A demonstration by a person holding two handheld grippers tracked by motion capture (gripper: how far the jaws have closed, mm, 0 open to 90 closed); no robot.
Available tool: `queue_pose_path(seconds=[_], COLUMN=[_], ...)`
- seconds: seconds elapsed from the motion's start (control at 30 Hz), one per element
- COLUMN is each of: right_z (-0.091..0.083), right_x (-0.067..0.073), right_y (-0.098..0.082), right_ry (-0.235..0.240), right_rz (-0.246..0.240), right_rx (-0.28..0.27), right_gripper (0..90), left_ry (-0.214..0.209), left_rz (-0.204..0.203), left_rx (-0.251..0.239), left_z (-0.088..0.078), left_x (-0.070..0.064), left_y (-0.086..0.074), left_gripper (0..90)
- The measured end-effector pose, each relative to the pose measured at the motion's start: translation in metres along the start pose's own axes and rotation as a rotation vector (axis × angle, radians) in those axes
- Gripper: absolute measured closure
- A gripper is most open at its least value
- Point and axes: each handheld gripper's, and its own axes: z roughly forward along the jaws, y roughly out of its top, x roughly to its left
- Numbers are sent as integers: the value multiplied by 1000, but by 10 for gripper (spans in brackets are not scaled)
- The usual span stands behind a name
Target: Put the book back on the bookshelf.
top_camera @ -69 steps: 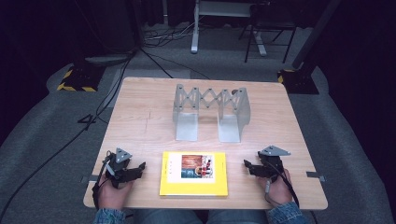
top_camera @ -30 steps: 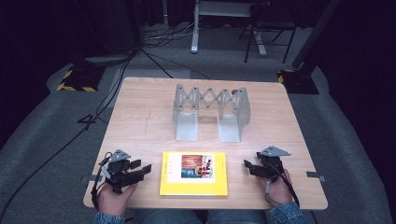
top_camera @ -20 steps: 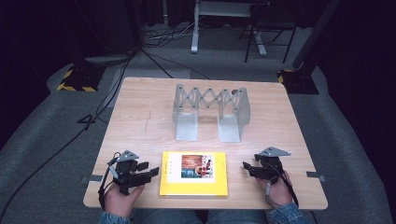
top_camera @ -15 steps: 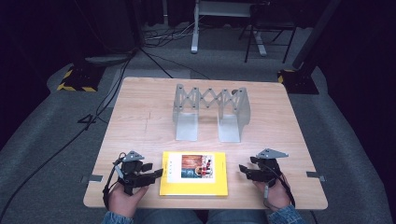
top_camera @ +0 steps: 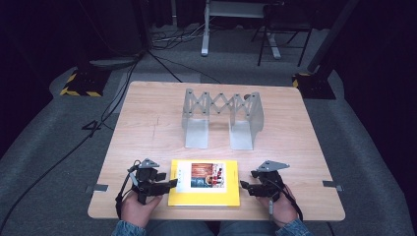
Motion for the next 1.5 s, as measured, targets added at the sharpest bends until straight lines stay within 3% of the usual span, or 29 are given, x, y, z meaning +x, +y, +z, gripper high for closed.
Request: queue_pose_path(seconds=[0.3,0.67,0.93,1.03,1.17,1.37,1.43,1.5], right_z=[2,2,3,3,4,4,4,4], right_x=[6,10,12,13,13,13,14,14], right_y=[1,0,0,0,0,0,0,0], right_ry=[-3,-30,-40,-44,-46,-49,-51,-54], right_rz=[-20,-39,-47,-46,-48,-53,-53,-58], right_rx=[2,0,-3,-4,-5,-7,-8,-8], right_gripper=[379,404,423,436,446,454,455,458], left_ry=[-7,3,24,-43,-82,-51,-50,-57], left_rz=[-3,-10,16,8,3,25,26,55], left_rx=[56,65,9,-42,-59,-47,-54,-87], left_z=[15,18,8,1,0,4,3,-1], left_x=[-2,-5,-11,-10,-8,-10,-12,-16], left_y=[2,3,3,2,1,0,0,1], left_gripper=[414,412,489,510,521,521,526,538])
